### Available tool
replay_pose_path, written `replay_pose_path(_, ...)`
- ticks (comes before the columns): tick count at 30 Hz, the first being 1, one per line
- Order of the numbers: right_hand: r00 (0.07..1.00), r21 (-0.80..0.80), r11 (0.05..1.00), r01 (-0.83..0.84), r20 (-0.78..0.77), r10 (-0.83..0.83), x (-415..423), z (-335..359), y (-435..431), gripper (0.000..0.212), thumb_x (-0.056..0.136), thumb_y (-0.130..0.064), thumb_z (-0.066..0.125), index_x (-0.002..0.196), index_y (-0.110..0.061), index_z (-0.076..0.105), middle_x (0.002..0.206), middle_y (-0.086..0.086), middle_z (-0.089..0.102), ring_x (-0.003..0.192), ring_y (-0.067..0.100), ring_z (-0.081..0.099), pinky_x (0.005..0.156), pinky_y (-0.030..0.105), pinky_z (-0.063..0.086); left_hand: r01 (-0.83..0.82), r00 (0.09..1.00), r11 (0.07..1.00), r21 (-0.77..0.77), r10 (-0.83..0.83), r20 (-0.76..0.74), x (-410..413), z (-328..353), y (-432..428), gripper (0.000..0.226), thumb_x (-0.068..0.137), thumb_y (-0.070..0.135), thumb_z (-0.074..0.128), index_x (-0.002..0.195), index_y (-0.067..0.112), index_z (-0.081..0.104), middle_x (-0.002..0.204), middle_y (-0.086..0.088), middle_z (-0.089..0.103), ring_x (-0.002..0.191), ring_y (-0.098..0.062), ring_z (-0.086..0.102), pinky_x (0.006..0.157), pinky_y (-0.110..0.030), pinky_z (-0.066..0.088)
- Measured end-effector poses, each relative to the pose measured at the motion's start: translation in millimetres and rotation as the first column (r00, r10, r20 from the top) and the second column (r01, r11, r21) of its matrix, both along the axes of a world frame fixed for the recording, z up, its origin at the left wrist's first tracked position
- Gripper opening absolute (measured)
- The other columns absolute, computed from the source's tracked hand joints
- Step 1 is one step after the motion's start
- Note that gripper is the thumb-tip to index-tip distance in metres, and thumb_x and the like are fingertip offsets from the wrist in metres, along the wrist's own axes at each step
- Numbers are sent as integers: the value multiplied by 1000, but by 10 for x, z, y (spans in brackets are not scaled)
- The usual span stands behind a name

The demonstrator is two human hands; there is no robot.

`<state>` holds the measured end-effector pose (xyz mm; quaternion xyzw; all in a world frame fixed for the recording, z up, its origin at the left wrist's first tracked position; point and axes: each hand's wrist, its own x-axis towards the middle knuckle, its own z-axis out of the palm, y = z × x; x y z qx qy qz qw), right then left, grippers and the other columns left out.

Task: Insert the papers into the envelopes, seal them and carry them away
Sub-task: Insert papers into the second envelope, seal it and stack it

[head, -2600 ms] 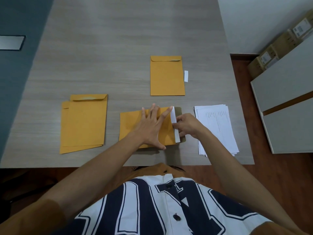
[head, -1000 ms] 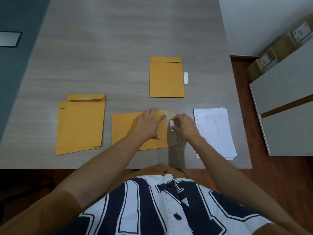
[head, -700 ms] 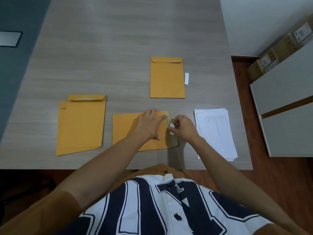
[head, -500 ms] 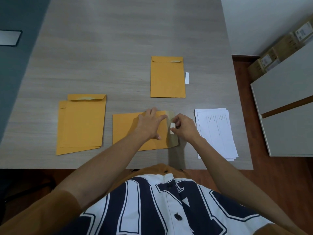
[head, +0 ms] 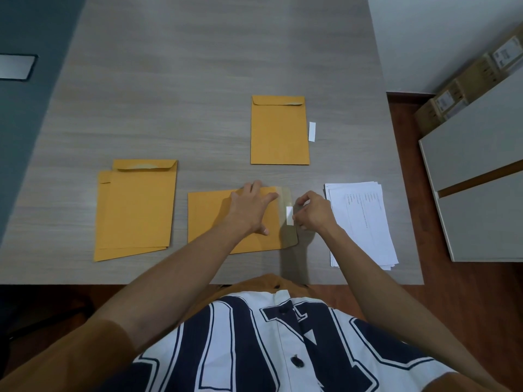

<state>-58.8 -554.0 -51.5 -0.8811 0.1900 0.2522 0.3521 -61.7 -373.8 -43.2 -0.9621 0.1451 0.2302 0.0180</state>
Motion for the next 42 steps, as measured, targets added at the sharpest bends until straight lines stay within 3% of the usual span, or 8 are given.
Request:
replay_pose_path(5,997,-94,995,-39,66,45,-107,59,133,46,70,-41,86,97,-15,59,90,0,63,83,17,60,71,28,50,-13,1000,1000,-7,13,3,-3,-12,-8,101,66,60,81,148,42,26,151,-9,22,138,-30,26,99,-51,43)
replay_pose_path(12,996,-58,997,41,83,-36,-159,34,190,39,70,-25,88,96,-14,62,90,2,65,83,19,63,73,30,54,-14,1000,1000,1,14,5,-1,-18,-6,101,65,60,81,148,42,25,151,-9,22,137,-31,26,97,-51,44)
replay_pose_path(17,983,107,977,182,18,-185,-164,37,93,21,72,-10,84,83,-9,65,79,4,69,71,19,67,69,40,62,-11,1000,1000,-2,11,5,-2,-16,6,102,64,61,81,147,42,26,150,-9,23,137,-30,26,97,-50,44)
replay_pose_path(26,957,211,937,279,16,-288,-106,112,-12,15,79,-5,77,89,-11,69,74,0,66,69,15,66,58,28,61,1,1000,1000,9,-1,12,-1,-12,-1,101,64,63,80,147,43,25,151,-9,22,137,-30,27,97,-50,44)
replay_pose_path(32,918,278,884,376,18,-396,79,92,-209,8,83,-11,75,87,-14,69,81,4,71,61,17,69,63,31,61,20,1000,1000,3,-20,19,20,-35,38,103,62,67,79,147,44,24,151,-8,22,137,-30,28,98,-51,44)
replay_pose_path(36,865,338,810,480,-28,-501,281,29,-300,12,87,-5,67,98,-10,69,80,9,71,62,18,68,74,34,61,-7,1000,1000,17,7,28,39,-48,61,107,60,74,74,148,42,23,150,-7,23,133,-30,31,94,-49,45)
replay_pose_path(39,832,372,768,521,-23,-554,549,58,-354,15,86,1,61,85,-11,70,62,5,69,55,20,66,82,40,60,-47,998,998,38,46,40,53,-58,71,109,61,82,67,149,41,20,149,-6,23,131,-31,31,93,-50,45)
replay_pose_path(42,791,399,729,556,14,-612,835,236,-392,27,87,5,55,69,-14,64,50,2,60,45,18,59,75,37,57,-124,991,991,56,121,55,48,-75,81,108,64,88,56,151,37,17,145,-9,27,127,-31,33,90,-48,45)
